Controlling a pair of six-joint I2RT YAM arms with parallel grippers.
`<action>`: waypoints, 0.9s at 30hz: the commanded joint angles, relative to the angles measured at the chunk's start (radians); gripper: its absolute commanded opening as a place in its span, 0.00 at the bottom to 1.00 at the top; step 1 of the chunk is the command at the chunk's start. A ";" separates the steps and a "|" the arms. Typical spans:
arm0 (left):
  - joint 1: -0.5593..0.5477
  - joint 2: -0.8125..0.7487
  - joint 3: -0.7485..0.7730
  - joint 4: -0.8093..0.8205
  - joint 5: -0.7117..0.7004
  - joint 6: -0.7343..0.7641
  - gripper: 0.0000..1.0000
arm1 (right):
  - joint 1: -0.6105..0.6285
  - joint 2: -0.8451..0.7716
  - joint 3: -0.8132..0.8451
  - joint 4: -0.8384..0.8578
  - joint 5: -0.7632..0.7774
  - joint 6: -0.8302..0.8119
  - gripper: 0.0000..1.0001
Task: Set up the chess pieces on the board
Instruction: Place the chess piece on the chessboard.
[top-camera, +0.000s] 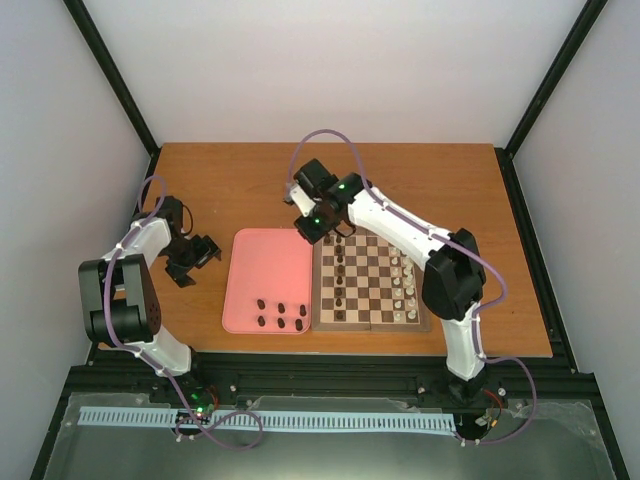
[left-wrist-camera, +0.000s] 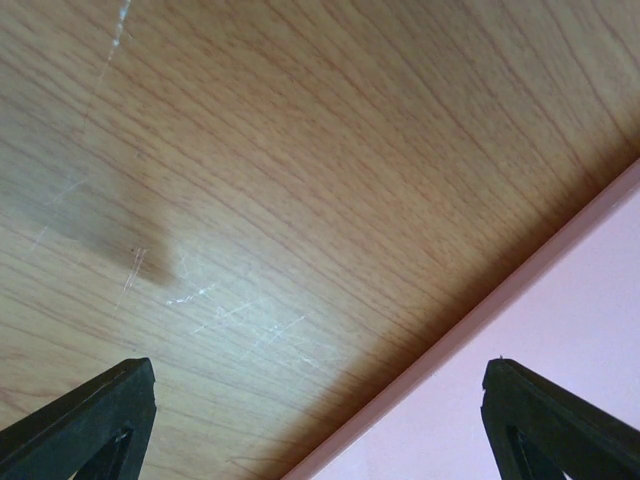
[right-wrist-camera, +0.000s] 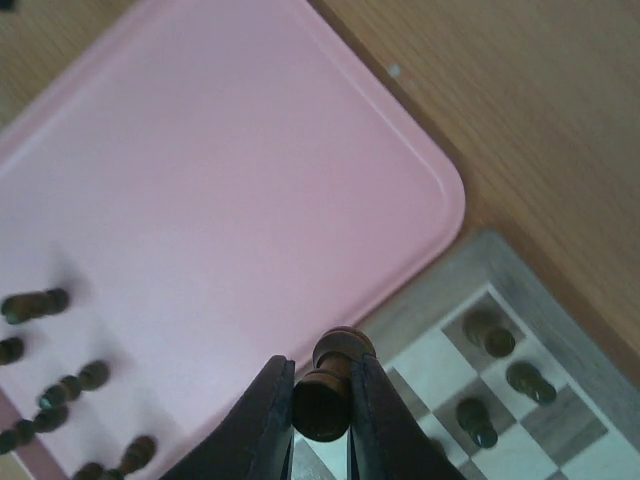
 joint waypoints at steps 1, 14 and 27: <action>0.005 0.002 0.041 -0.004 0.000 0.002 1.00 | -0.025 -0.023 -0.083 -0.002 -0.013 0.024 0.03; 0.005 0.005 0.034 -0.005 -0.016 0.005 1.00 | -0.067 -0.022 -0.207 0.041 -0.011 0.058 0.03; 0.005 0.004 0.025 -0.004 -0.019 0.008 1.00 | -0.111 0.048 -0.177 0.034 -0.037 0.078 0.03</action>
